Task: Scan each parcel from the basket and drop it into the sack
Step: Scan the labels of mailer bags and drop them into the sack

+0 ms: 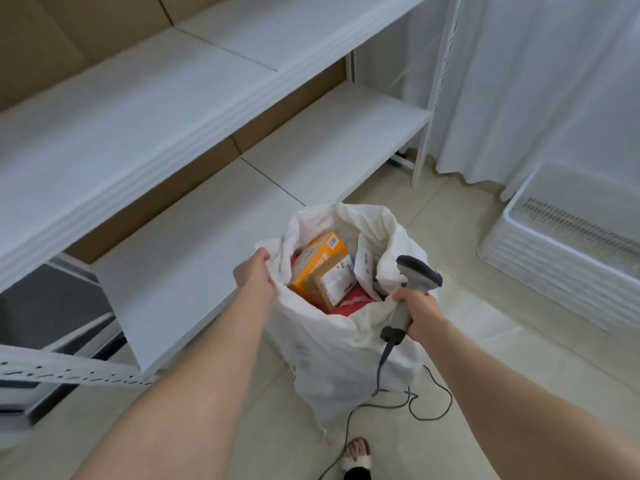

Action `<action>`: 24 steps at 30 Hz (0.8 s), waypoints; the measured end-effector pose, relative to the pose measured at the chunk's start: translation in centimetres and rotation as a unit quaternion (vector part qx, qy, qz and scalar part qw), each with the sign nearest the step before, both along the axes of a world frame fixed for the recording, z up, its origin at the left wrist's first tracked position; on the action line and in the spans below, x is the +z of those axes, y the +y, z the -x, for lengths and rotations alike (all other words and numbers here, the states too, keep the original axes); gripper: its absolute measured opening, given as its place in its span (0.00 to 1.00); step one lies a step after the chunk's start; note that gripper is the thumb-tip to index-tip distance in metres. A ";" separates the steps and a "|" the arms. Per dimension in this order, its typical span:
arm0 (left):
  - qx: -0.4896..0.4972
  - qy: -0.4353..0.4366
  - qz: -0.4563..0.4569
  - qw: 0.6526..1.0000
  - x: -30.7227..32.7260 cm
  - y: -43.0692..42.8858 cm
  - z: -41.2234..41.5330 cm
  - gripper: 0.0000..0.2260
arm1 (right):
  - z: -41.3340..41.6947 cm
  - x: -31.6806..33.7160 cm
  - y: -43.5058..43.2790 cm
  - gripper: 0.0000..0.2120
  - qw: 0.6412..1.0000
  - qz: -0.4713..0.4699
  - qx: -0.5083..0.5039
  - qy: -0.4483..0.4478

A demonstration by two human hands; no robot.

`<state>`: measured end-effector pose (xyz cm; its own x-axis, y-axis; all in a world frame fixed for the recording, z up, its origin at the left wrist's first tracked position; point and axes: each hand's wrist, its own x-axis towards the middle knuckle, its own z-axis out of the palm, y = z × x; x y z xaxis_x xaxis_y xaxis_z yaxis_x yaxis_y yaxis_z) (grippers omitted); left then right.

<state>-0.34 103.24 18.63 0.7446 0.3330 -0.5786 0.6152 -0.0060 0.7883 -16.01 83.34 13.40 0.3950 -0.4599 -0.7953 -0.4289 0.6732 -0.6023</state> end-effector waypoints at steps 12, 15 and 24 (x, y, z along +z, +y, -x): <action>0.019 -0.100 -0.158 0.982 3.9 -0.5 1.5 0.21 | -1.8 5.3 0.4 0.07 0.998 0.049 0.031 -0.036; -0.003 -0.095 -0.229 0.969 2.8 1.0 1.2 0.22 | -1.2 4.2 0.5 0.07 0.998 0.009 0.037 -0.056; -0.424 0.052 -0.529 0.733 1.9 0.9 -0.1 0.28 | -4.1 4.6 -1.0 0.05 0.995 0.012 0.097 -0.020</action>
<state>-0.25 104.16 20.56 0.9138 0.0785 -0.3986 0.0928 -0.9956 0.0166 -11.94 82.32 18.01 0.5087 -0.3911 -0.7670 -0.5245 0.5657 -0.6363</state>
